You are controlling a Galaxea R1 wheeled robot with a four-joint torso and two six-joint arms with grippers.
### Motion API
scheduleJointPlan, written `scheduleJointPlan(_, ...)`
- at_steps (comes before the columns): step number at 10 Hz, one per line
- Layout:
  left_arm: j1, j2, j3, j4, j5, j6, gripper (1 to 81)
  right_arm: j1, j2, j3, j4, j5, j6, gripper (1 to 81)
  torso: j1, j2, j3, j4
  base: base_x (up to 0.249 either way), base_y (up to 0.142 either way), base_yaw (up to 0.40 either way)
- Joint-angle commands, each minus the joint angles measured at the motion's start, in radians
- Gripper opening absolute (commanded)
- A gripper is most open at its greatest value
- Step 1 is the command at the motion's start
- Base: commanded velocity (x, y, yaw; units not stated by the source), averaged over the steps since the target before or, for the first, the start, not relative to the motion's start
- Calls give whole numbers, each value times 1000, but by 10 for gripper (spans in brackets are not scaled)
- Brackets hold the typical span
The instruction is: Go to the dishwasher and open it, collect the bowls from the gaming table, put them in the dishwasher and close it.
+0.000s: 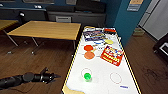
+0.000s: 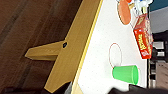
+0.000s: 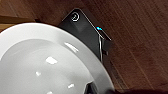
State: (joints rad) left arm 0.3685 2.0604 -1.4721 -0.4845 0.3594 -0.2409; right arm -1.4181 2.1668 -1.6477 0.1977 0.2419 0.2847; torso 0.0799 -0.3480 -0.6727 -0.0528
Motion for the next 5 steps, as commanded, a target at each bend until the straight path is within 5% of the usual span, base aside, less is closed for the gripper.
scheduleJointPlan(1, -193, 49, -45, 32, 115, -20, 811, 23, -52, 16, -14, -66, -1, 10, 0, 0, 0, 0, 0, 0, 0)
scheduleJointPlan(2, -217, 72, -57, 32, 130, -23, 811, 24, -49, 16, -12, -66, -1, 10, 0, 0, 0, 0, 0, 0, 0)
scheduleJointPlan(5, -288, 181, -214, 47, 222, -155, 811, 30, -49, 16, -12, -75, -1, 10, 0, 0, 0, 0, 0, 0, 0)
